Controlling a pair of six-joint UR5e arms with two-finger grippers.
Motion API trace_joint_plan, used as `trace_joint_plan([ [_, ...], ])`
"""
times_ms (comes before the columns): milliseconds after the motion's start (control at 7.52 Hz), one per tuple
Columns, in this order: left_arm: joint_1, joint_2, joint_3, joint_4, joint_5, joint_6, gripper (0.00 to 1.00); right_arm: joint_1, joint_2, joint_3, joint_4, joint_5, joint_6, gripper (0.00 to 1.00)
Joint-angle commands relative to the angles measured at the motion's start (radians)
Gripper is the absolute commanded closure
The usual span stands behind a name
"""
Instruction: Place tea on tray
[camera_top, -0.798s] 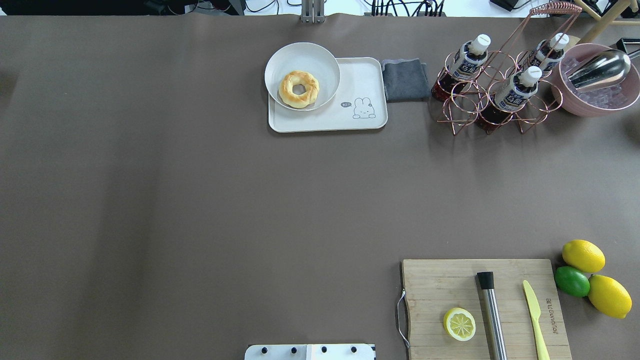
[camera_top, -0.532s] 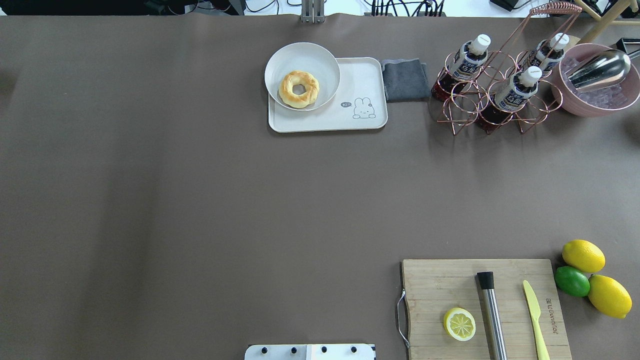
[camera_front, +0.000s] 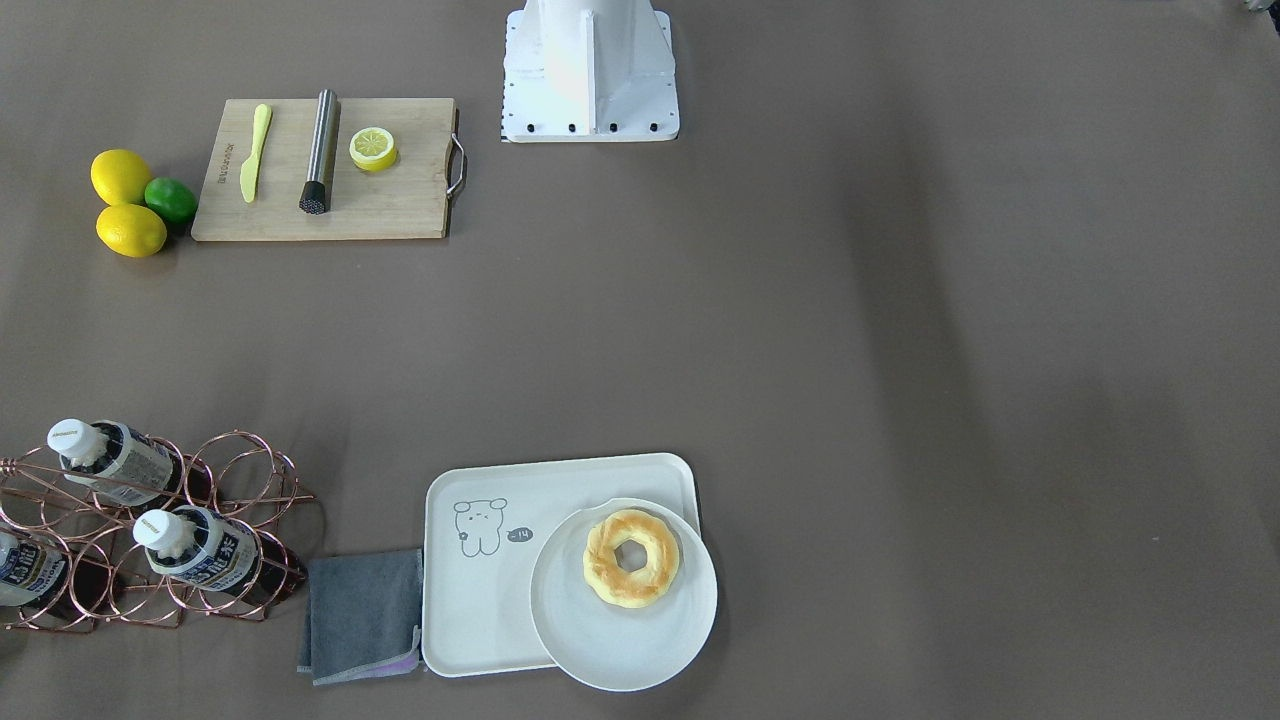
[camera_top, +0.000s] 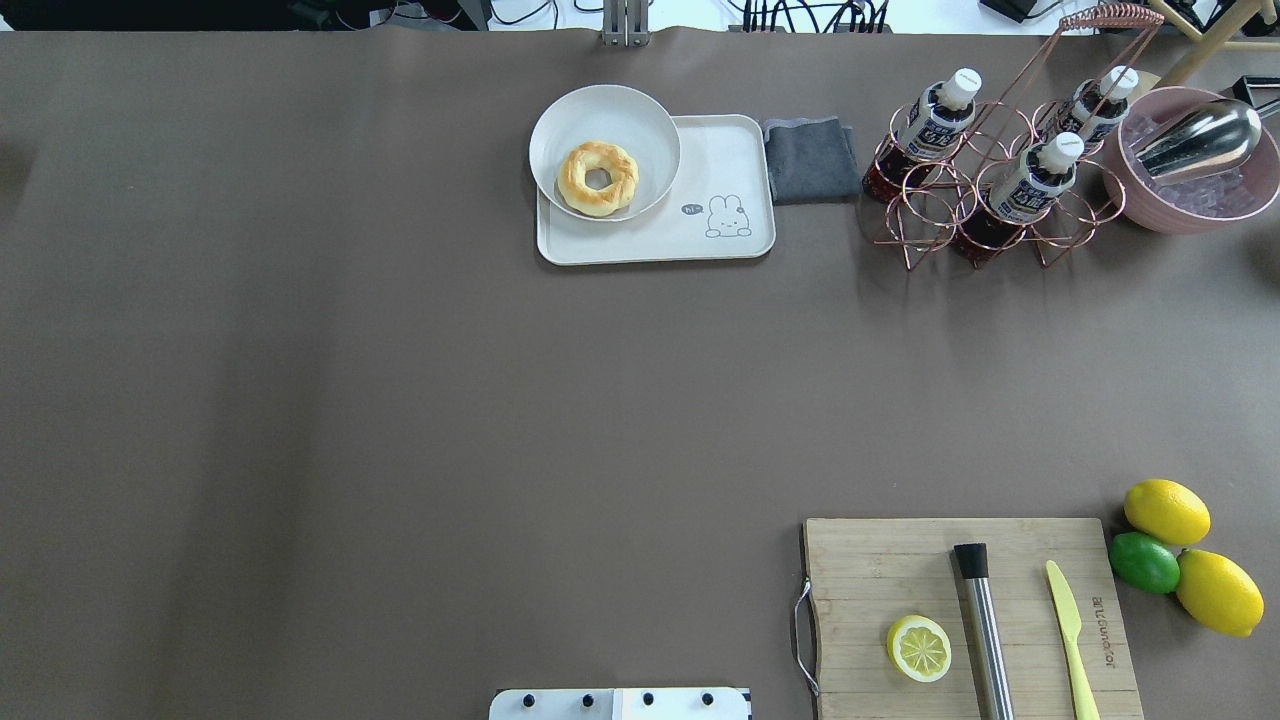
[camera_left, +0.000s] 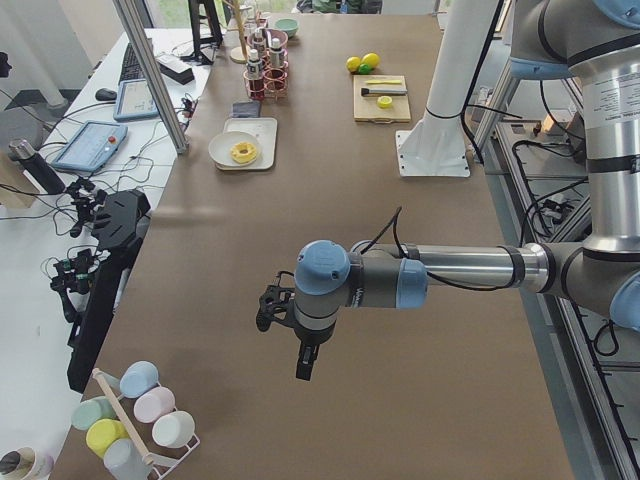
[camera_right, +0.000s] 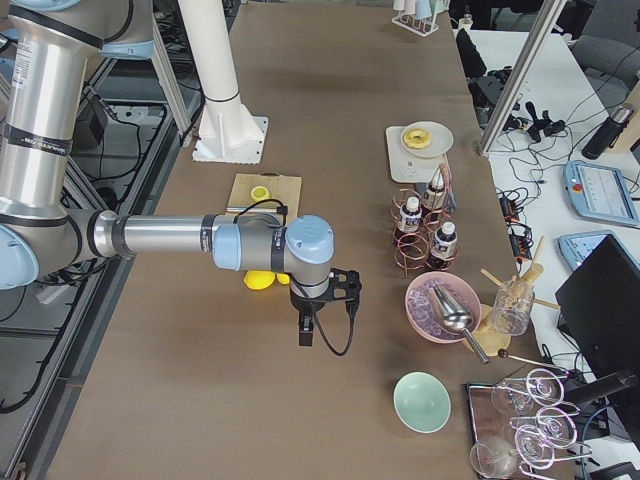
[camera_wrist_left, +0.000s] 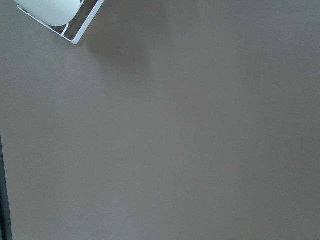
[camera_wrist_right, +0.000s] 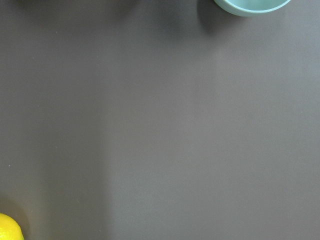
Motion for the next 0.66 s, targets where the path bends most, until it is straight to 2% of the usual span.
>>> trace_joint_plan([
  [0,0.0,0.002,-0.002,0.0,0.0,0.0,0.02,0.006,-0.002,0.004,0.0,0.0,-0.001,0.0],
  [532,0.003,-0.016,-0.008,-0.003,-0.002,-0.004,0.02,0.01,-0.002,0.002,-0.002,0.002,0.005,0.0],
])
